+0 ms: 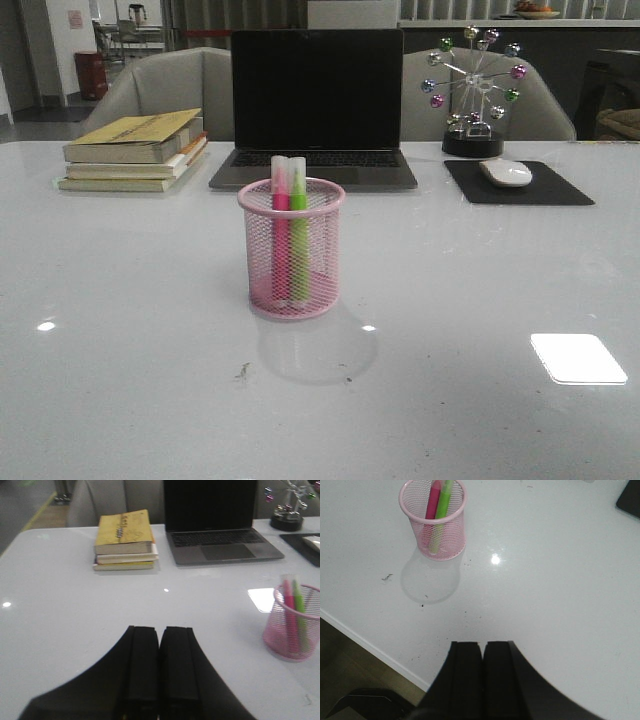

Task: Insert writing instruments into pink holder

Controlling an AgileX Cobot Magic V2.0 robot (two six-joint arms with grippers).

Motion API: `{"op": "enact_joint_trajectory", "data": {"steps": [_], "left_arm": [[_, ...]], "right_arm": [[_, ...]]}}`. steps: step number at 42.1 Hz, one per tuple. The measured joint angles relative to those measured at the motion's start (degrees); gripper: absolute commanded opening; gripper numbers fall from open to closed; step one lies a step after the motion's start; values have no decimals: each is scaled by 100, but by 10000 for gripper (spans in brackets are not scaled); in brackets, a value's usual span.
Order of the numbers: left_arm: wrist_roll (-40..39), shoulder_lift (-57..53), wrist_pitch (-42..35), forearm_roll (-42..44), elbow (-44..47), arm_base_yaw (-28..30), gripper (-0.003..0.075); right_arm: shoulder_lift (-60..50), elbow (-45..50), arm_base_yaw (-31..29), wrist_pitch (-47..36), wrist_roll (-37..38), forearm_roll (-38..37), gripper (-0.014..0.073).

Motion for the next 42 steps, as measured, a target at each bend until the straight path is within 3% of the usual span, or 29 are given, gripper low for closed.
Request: {"op": "enact_joint_trajectory", "data": {"steps": [6,14,42], "left_arm": [[9,-986,-381,-3,916,464,92],[9,-1664,-1231,-12,1841,582,91],[22,-1739,-1560,-27,1914,605,91]], "right_arm": [[0,0,0,0,0,0,57],[0,0,0,0,0,0,57],[0,0,0,0,0,0,57]]}}
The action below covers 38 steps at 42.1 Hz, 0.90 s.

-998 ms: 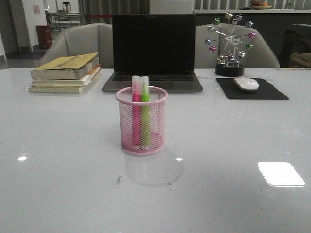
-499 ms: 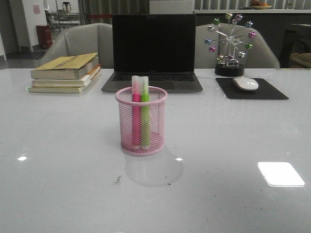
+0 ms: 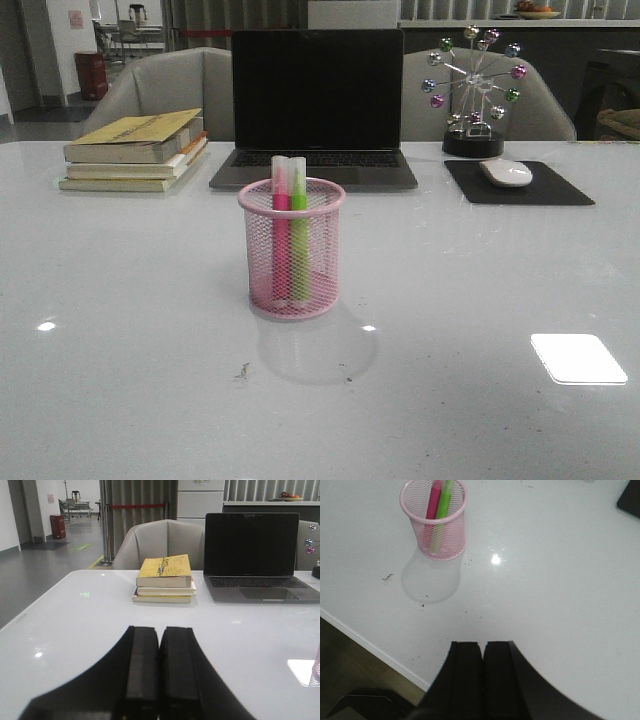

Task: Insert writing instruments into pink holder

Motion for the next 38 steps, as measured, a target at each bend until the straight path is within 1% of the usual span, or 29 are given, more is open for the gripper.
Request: {"op": "enact_joint_trajectory", "data": {"steps": [10,14,19,20,22,26,29,34,38], "left_arm": [[0,0,0,0,0,0,91],[0,0,0,-10,0,0,91],[3,0,0,-10,0,0,91],[3,0,0,-10,0,0,91],[3,0,0,-10,0,0,91],[13,0,0,-10,0,0,91],[12,0,0,-10,0,0,91],[12,0,0,-10,0,0,91],[12,0,0,-10,0,0,91]], "right_arm": [[0,29,0,-17,0,0,57],[-178,274,-152,-307,0,0,57],[-906,1034,-798,-1392,0,-32,57],[-1139,1270,-939,-1803,0,-33,57],[-1506,1642,-1263,-2293,0,-33,57],[-2506,2618,-1850,-3408,0,-42,57],[-3231,3307,-2109,-4036,0,-42,57],[-4212,4164,-2446,-4506,0,-42,57],[-4739,4586,-2596,-4544,0,-44,57]]}}
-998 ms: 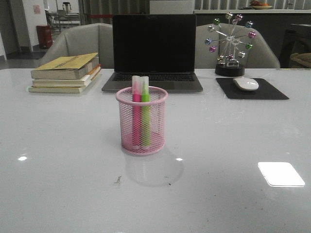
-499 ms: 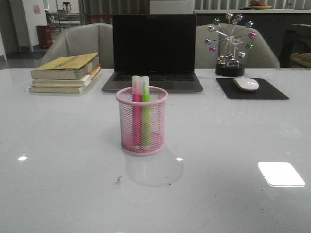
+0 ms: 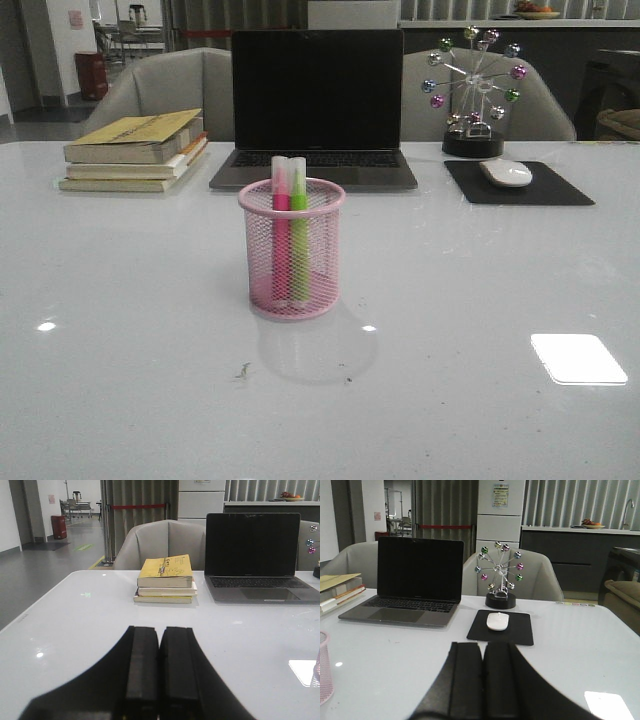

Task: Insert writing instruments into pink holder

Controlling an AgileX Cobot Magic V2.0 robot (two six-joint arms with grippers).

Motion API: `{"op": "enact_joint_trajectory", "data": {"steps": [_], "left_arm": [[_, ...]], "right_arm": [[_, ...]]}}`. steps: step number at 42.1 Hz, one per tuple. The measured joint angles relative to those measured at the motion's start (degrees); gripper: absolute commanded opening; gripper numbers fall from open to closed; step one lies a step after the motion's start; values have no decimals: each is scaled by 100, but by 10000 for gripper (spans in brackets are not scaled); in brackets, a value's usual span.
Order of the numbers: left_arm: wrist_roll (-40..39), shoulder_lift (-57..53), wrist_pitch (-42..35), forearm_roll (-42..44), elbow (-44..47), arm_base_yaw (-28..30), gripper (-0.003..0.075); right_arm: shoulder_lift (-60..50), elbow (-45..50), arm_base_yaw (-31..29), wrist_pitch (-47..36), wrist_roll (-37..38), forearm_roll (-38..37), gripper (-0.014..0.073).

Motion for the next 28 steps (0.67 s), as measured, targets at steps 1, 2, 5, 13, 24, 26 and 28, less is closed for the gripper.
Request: {"op": "enact_joint_trajectory", "data": {"steps": [1,2,5,13,24,26,28], "left_arm": [[0,0,0,0,0,0,91],[0,0,0,0,0,0,91],[0,0,0,0,0,0,91],[12,0,0,0,0,0,91],[12,0,0,0,0,0,91],[12,0,0,0,0,0,91],[12,0,0,0,0,0,91]], "right_arm": [[-94,40,-32,18,0,-10,57],[-128,56,-61,60,0,-10,57],[-200,79,-133,250,0,-10,57],[-220,79,-213,613,0,-10,57],[-220,79,-215,684,0,-10,57],[-220,79,-215,684,0,-10,57],[-220,79,-215,684,0,-10,57]]}}
